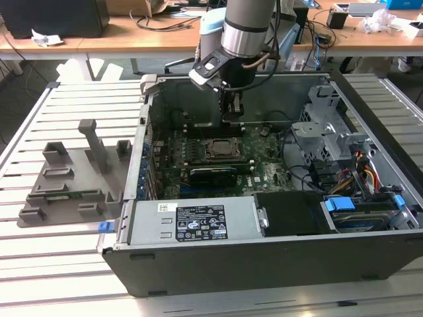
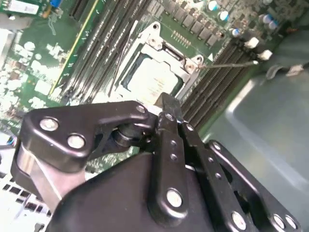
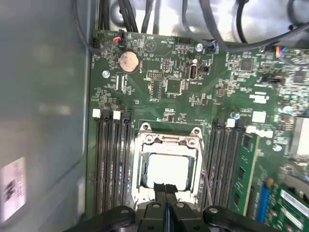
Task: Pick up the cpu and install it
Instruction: 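Close the cpu cover, then install the first cpu locking lever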
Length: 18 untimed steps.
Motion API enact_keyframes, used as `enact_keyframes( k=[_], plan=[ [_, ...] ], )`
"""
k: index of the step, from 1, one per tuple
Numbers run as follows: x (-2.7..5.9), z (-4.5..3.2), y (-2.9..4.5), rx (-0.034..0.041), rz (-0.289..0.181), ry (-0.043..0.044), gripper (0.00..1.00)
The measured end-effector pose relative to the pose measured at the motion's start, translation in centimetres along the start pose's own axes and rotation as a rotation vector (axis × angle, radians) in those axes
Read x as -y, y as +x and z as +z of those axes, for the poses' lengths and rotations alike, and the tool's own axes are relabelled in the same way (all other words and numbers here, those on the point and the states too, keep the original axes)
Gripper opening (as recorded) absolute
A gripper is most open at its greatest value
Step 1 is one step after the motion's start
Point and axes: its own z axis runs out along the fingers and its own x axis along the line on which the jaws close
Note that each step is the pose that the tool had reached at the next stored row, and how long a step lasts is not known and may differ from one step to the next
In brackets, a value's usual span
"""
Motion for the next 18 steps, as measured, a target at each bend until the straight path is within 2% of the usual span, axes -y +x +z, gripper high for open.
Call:
enact_keyframes(
  k=[1, 2, 18],
  plan=[
    [0.08, -0.63, 0.0, 0.0001, 0.0, 0.0002, 0.11],
    [0.08, -0.67, 0.01, -0.0012, 0.0, -0.0002, 0.11],
    [0.08, -0.69, 0.01, -0.0017, -0.007, -0.0001, 0.11]
  ],
)
